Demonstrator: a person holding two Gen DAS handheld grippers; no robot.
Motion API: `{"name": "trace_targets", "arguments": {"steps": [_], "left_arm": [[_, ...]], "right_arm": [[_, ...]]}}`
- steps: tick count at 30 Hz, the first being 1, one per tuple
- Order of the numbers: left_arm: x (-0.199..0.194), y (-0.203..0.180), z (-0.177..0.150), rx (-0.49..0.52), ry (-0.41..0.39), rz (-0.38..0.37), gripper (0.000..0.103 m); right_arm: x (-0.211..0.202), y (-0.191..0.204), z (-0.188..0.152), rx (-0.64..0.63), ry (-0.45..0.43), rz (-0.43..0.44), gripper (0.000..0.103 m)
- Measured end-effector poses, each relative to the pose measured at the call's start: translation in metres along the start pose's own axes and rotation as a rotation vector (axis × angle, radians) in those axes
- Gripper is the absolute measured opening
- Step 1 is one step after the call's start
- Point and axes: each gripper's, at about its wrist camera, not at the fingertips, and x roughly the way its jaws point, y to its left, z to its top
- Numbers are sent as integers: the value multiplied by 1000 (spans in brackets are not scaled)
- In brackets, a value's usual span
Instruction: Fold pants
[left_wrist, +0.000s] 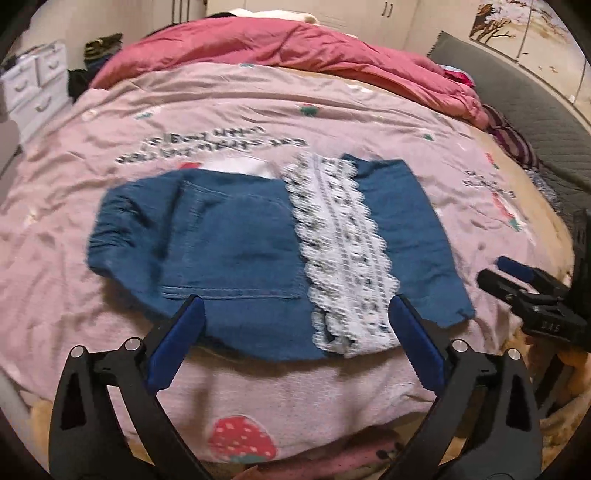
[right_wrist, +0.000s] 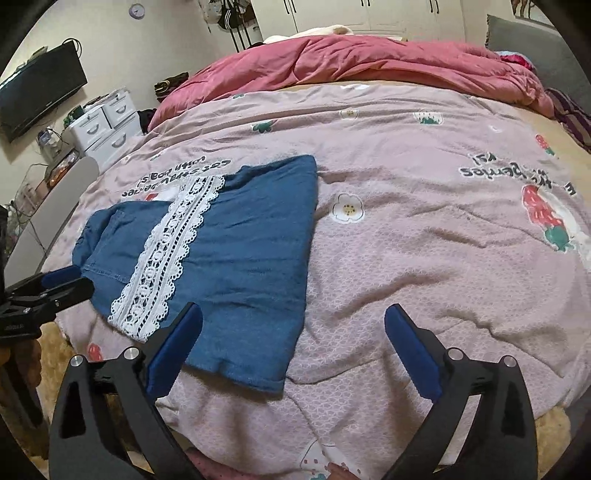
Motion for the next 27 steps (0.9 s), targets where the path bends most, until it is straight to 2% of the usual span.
{"name": "trace_targets", "arguments": {"steps": [15, 27], "left_arm": [[-12, 62, -2, -119, -5, 120, 94], [-14, 107, -12, -222, 10, 164, 94]], "right_arm": [[3, 38, 36, -90, -27, 52, 99], [35, 110, 87, -307, 12, 155, 99]]}}
